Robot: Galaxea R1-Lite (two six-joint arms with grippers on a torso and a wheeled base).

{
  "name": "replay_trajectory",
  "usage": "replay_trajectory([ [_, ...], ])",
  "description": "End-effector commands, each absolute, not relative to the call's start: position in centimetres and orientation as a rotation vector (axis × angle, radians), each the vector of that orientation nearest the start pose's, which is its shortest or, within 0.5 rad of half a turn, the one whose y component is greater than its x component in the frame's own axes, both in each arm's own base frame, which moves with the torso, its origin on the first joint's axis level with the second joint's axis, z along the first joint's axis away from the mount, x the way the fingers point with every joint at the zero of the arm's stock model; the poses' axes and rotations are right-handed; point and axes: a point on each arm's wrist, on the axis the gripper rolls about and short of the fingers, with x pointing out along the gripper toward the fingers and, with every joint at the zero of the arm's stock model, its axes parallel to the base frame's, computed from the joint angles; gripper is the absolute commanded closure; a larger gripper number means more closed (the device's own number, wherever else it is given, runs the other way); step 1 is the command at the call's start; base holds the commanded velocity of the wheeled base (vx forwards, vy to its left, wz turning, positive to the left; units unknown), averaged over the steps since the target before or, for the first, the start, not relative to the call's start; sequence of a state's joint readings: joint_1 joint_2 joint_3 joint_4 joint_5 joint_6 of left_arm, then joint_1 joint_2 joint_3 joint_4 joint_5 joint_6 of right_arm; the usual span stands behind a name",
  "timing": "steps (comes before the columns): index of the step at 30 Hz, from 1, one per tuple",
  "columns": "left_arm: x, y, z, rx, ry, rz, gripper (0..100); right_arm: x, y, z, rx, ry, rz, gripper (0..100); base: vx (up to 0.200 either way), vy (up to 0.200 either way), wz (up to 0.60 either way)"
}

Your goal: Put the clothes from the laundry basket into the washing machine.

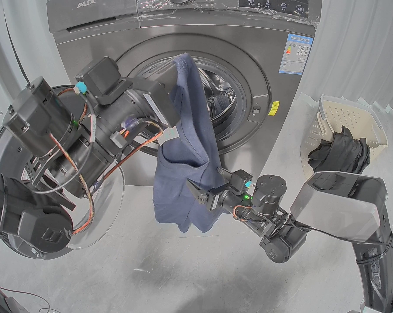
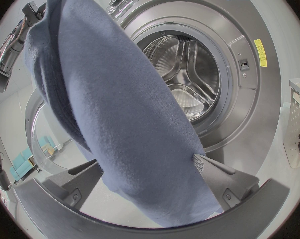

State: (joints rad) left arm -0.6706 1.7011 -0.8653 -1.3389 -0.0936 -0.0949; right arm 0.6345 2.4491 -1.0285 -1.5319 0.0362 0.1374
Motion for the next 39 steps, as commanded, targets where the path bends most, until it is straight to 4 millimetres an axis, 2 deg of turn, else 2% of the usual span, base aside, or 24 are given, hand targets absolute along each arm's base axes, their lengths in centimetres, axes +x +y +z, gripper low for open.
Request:
replay_trajectory([
  [1,23.3,-19.1,26.8,-0.237,-0.458,-0.779,100,35.7,26.3,3.8,0.171,-0.084,0.677,0,0.000,0.000,0.00],
  [7,23.3,-19.1,26.7,-0.237,-0.458,-0.779,100,35.8,26.8,4.0,0.177,-0.103,0.685,0,0.000,0.000,0.00],
  [8,23.3,-19.1,26.7,-0.237,-0.458,-0.779,100,35.8,26.8,4.0,0.179,-0.102,0.686,100,0.000,0.000,0.00],
  [15,23.5,-18.5,26.0,-0.228,-0.439,-0.761,100,35.9,26.1,4.9,0.188,-0.122,0.672,100,0.000,0.000,0.00],
  [22,24.3,-15.8,23.9,-0.191,-0.376,-0.679,100,34.5,23.7,9.9,0.205,-0.188,0.634,100,0.000,0.000,0.00],
  [26,24.8,-13.7,21.7,-0.159,-0.310,-0.618,100,33.6,21.5,12.7,0.213,-0.222,0.584,100,0.000,0.000,0.00],
  [28,24.8,-13.4,21.3,-0.154,-0.294,-0.611,100,33.6,20.9,13.2,0.214,-0.233,0.572,100,0.000,0.000,0.00],
  [29,24.5,-12.9,19.7,-0.139,-0.238,-0.612,100,33.3,20.0,14.2,0.218,-0.257,0.559,100,0.000,0.000,0.00],
  [31,24.2,-12.8,18.7,-0.130,-0.197,-0.623,100,33.1,19.5,15.1,0.221,-0.275,0.552,100,0.000,0.000,0.00],
  [34,24.2,-12.9,16.2,-0.110,-0.099,-0.631,100,32.6,19.2,15.9,0.226,-0.293,0.556,100,0.000,0.000,0.00],
  [36,24.3,-12.9,15.6,-0.105,-0.079,-0.631,100,32.4,19.2,16.2,0.228,-0.301,0.560,100,0.000,0.000,0.00],
  [39,25.0,-13.3,13.4,-0.094,-0.029,-0.634,100,31.8,19.5,16.8,0.234,-0.313,0.575,100,0.000,0.000,0.00],
])
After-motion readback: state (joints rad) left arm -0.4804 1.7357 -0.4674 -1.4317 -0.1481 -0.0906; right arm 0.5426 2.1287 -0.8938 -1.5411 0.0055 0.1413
